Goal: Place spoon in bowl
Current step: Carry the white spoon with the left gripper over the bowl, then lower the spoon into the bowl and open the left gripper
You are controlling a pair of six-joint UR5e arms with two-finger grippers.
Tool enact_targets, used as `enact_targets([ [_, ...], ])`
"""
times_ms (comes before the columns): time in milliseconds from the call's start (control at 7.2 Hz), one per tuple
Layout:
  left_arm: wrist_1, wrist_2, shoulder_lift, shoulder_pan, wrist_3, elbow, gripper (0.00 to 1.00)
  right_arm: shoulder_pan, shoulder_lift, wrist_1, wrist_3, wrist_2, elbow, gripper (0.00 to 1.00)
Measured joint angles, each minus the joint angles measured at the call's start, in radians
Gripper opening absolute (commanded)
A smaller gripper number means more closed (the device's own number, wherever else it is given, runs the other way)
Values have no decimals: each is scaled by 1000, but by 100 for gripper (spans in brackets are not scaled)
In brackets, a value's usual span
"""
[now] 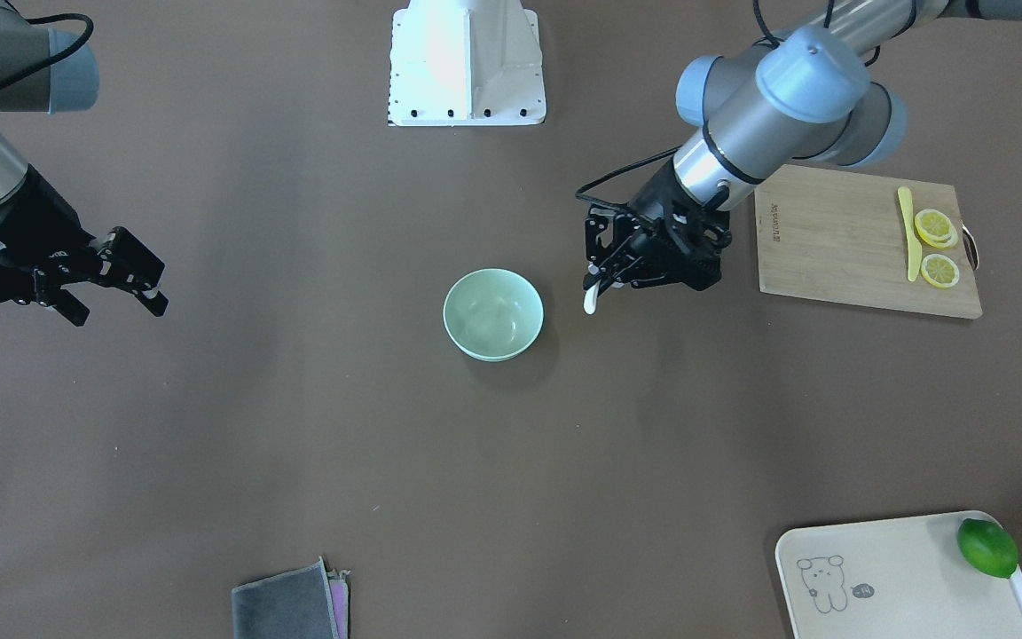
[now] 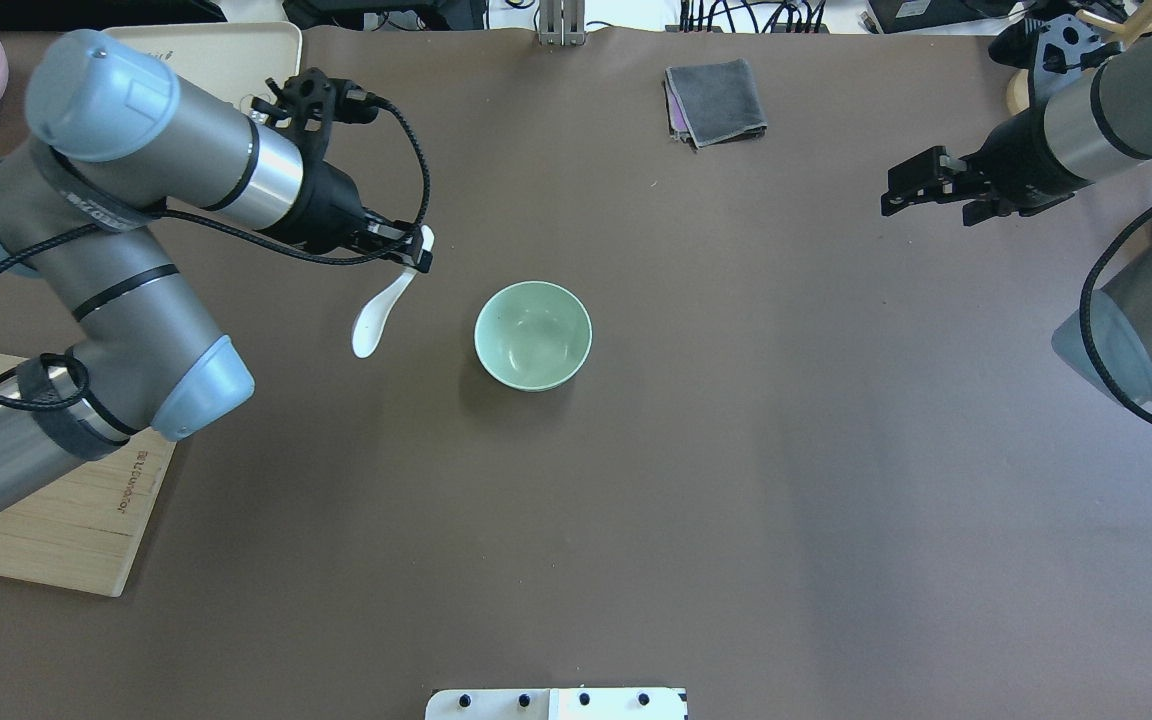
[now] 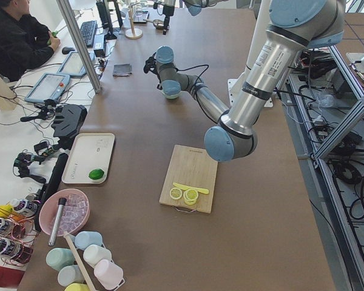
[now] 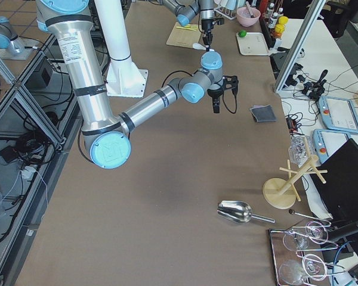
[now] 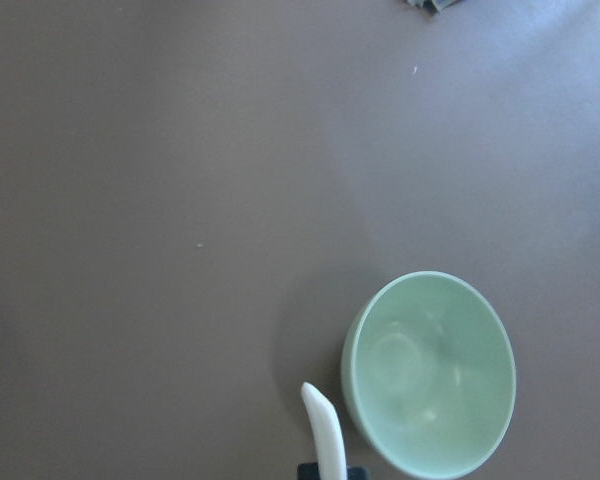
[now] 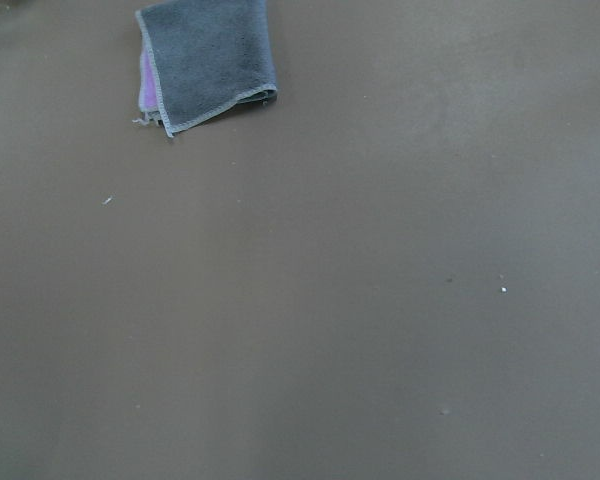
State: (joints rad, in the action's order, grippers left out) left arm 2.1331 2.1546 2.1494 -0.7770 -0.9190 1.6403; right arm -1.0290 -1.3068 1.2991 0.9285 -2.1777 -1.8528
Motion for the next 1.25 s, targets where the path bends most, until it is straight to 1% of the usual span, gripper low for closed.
enact_targets([
  [278, 19, -69, 101, 36, -31, -84, 0, -53, -10, 101, -119, -50, 6, 100],
  [556, 111, -195, 175, 92, -55, -207, 0, -97, -32, 174, -203, -85, 3, 100],
  [694, 156, -239, 213, 114, -68, -279, 0, -120, -47, 186, -215, -117, 4, 100],
  [833, 189, -277, 229, 137, -76, -324, 0, -137, -65, 189, -217, -138, 3, 100],
  [1111, 213, -312, 228, 164, -107, -357, 0, -149, -79, 189, -212, -146, 2, 100],
  [1250, 216, -315, 216, 168, -118, -356, 28, -150, -79, 189, -211, -147, 1, 100],
])
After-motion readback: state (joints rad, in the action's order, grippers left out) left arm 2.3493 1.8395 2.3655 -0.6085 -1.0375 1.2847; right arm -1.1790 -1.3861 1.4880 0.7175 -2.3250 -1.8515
